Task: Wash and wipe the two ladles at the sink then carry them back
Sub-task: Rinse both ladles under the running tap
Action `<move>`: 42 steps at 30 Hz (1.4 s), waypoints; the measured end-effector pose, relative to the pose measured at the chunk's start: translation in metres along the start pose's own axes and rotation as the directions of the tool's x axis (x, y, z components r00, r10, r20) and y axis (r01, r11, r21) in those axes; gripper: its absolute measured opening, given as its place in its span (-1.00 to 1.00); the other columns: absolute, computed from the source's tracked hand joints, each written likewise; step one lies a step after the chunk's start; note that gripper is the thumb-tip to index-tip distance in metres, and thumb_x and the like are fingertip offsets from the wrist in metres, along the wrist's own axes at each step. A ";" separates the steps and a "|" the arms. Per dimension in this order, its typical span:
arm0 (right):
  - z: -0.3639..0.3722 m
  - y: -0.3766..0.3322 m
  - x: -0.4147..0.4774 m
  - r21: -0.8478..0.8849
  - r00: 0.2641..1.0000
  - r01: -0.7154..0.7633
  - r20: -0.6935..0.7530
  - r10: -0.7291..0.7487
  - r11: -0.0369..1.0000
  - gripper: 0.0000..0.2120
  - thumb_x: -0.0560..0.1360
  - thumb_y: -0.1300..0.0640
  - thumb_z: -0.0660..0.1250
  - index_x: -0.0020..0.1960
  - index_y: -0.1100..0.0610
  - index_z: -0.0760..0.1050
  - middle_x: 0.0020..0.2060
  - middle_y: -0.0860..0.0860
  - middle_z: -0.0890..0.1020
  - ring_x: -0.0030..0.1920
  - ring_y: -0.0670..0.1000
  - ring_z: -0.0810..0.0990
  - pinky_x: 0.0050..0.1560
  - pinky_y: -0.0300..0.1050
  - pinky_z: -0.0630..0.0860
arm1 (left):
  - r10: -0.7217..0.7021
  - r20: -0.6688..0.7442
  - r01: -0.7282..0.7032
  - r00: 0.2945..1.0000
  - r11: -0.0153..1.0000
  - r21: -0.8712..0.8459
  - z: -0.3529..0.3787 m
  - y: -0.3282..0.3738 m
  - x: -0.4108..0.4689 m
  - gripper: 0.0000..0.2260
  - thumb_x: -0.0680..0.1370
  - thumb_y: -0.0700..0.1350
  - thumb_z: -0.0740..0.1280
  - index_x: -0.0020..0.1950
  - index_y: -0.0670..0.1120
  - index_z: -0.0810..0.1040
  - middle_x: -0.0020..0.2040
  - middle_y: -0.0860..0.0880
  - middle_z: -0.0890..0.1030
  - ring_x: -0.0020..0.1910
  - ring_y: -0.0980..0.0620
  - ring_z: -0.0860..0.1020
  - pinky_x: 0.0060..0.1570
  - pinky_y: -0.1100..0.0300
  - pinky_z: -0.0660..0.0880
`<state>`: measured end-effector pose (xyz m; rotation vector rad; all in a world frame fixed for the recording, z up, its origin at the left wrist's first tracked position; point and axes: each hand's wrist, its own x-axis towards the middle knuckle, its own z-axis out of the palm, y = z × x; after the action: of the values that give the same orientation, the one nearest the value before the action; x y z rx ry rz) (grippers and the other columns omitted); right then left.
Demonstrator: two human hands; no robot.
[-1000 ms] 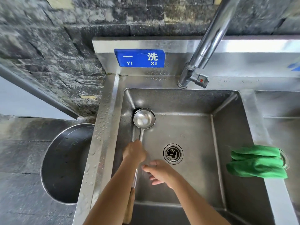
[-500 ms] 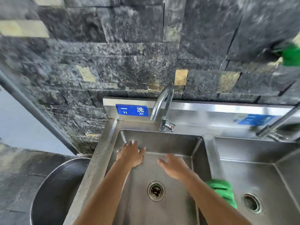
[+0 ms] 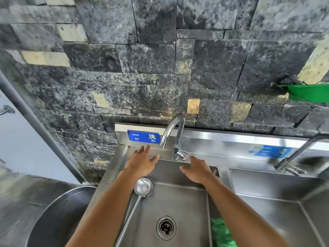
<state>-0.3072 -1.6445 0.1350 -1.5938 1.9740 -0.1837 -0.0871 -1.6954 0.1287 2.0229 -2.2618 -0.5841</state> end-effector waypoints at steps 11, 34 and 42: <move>0.056 0.026 0.102 0.227 0.993 -0.063 -0.088 0.085 0.972 -0.58 0.55 -0.19 0.28 0.27 0.06 0.43 0.03 0.10 0.68 0.01 0.14 0.65 -0.06 -0.03 0.56 | 0.035 0.151 0.016 0.988 0.946 -0.323 0.092 0.006 0.095 -0.49 0.63 0.13 0.20 0.51 -0.09 0.30 0.38 -0.20 0.49 0.34 -0.20 0.47 0.29 0.05 0.40; 0.070 0.044 0.153 0.349 0.977 0.030 -0.209 0.047 0.937 -0.82 0.59 0.12 0.20 -0.18 0.12 0.33 -0.38 -0.01 0.47 -0.29 0.11 0.41 -0.26 -0.07 0.33 | 0.201 0.114 -0.026 0.973 0.583 -0.812 0.168 0.002 0.178 -0.73 0.44 0.09 0.32 -0.04 0.51 0.53 -0.03 0.31 0.64 0.15 0.13 0.57 0.20 0.07 0.52; 0.066 0.054 0.153 0.341 0.981 0.066 -0.191 0.000 0.938 -0.89 0.59 0.19 0.18 -0.05 0.24 0.40 -0.39 0.01 0.47 -0.37 0.03 0.37 -0.37 -0.11 0.29 | 0.286 0.091 -0.077 0.954 0.526 -0.847 0.169 -0.003 0.180 -0.66 0.34 0.06 0.33 -0.03 0.52 0.54 -0.06 0.43 0.61 0.21 0.14 0.51 0.32 0.06 0.41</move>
<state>-0.3358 -1.7552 0.0025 -1.4202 1.9227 -0.6811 -0.1579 -1.8290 -0.0663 1.2312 -1.6573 -1.5629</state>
